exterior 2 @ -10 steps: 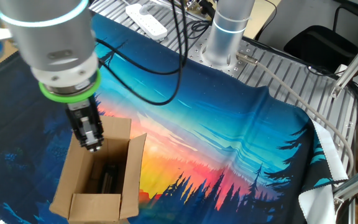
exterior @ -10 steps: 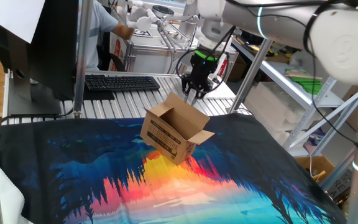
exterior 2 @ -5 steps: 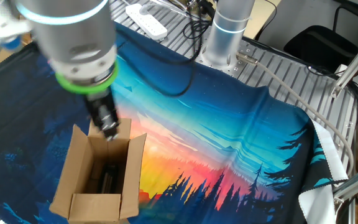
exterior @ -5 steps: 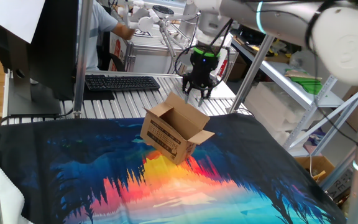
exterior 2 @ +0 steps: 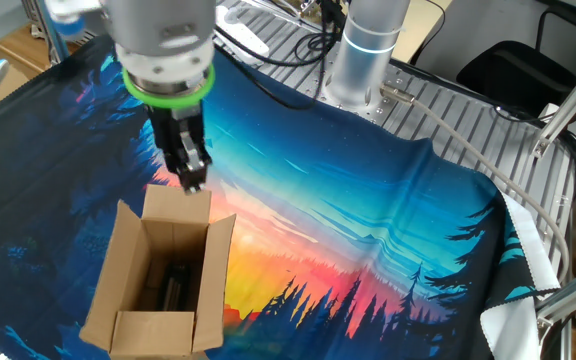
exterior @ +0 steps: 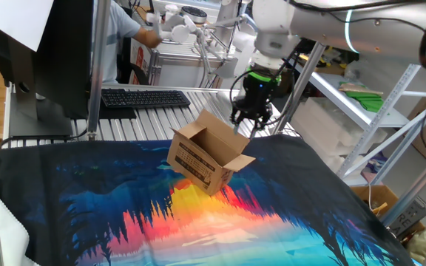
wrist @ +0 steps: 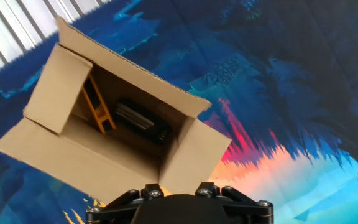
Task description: Cover the box
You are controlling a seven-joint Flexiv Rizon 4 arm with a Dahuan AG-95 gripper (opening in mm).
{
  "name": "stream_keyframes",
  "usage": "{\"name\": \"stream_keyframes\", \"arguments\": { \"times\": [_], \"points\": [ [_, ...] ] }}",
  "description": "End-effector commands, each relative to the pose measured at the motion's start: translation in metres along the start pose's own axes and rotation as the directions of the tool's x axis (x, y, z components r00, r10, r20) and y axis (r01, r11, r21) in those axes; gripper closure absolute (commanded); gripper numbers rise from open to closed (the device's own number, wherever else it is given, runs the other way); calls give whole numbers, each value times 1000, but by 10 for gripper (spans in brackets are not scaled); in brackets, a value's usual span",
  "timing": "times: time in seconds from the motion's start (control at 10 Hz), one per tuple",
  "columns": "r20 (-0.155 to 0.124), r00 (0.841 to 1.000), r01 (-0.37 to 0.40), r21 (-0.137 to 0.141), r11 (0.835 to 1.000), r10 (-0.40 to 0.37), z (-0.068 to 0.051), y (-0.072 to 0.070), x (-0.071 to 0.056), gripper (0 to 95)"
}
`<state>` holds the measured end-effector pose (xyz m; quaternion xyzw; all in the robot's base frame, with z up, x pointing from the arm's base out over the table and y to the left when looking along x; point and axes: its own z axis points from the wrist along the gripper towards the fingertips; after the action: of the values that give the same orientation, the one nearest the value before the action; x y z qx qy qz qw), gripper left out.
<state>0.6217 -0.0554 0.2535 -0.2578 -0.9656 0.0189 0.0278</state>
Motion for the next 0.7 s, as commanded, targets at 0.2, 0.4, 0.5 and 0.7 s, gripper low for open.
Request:
{"name": "stream_keyframes", "arguments": {
  "times": [0.2, 0.4, 0.5, 0.7],
  "points": [
    [29, 999, 26, -13, 1000, -26, 20, -25, 3, 570],
    [42, 998, 39, -32, 999, -38, 36, -44, 6, 570],
    [40, 998, 59, -37, 998, -58, 42, -50, 7, 570],
    [43, 995, 88, -36, 996, -86, 49, -56, 13, 760]
  ]
}}
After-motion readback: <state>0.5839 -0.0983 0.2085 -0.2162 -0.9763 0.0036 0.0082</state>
